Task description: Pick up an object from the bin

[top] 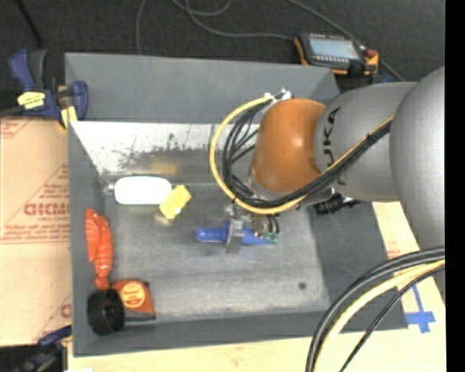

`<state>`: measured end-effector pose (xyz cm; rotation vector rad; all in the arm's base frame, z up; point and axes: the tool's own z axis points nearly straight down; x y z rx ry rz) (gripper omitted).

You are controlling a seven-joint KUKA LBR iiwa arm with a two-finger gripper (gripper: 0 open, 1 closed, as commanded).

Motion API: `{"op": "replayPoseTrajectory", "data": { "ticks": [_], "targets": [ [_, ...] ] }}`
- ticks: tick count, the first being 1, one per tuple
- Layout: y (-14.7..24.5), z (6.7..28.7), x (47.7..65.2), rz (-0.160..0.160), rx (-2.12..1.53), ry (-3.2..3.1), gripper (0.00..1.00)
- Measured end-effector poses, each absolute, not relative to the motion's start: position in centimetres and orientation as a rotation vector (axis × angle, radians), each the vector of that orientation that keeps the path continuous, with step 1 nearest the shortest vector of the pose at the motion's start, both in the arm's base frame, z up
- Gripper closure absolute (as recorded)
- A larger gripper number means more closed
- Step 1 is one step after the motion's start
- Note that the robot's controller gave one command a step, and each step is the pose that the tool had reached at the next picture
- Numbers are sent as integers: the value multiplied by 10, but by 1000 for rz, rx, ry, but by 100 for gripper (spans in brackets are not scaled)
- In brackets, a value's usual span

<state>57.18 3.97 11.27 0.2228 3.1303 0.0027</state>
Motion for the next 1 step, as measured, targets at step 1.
{"op": "replayPoseTrajectory", "data": {
  "ticks": [1],
  "targets": [
    [35,246,551,2,192,3132,100]
  ]
}}
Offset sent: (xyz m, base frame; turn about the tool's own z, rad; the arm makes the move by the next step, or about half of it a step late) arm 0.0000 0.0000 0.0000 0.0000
